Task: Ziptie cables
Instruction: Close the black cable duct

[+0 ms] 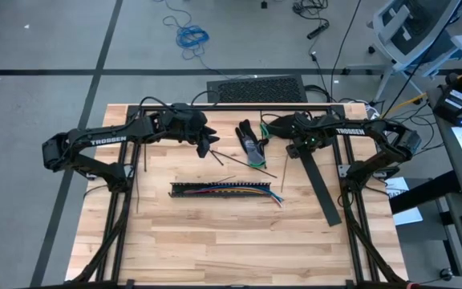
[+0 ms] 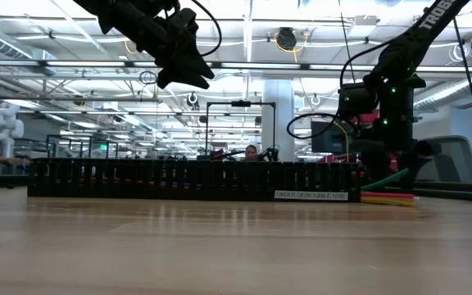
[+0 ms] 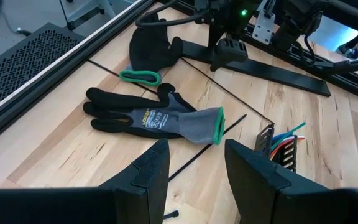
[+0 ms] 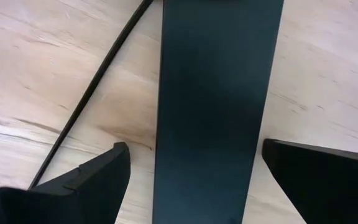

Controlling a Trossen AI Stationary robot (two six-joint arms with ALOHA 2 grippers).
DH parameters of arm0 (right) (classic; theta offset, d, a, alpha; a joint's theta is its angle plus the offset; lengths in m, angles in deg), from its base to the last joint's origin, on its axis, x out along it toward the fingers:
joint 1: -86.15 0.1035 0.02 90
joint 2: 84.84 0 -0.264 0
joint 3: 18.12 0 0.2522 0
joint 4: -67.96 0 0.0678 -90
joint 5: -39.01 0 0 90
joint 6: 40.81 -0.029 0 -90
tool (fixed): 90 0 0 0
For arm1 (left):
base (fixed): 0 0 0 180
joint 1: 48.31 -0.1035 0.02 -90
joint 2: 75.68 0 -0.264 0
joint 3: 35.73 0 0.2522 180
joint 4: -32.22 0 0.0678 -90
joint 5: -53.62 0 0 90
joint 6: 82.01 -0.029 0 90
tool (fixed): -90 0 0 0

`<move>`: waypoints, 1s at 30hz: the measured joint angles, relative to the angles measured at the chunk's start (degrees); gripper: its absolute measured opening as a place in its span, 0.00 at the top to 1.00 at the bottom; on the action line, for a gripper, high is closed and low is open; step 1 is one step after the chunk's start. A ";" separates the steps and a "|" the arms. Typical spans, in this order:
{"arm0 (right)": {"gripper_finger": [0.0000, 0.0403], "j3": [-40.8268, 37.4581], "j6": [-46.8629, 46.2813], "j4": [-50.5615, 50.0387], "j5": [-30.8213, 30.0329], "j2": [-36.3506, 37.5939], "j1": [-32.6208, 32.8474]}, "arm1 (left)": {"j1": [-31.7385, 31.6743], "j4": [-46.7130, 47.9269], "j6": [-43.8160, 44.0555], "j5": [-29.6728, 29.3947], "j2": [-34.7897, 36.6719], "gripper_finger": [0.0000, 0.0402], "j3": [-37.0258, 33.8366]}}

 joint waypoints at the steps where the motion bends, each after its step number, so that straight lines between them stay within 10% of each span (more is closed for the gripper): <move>1: 0.11 -0.02 0.07 0.00 0.00 0.00 -0.02 | 0.00 0.01 -0.02 0.00 0.00 0.63 0.01; 30: 0.11 0.18 -4.94 0.17 -1.65 -0.07 0.00 | 0.01 0.00 -0.07 -0.05 0.00 0.63 -0.01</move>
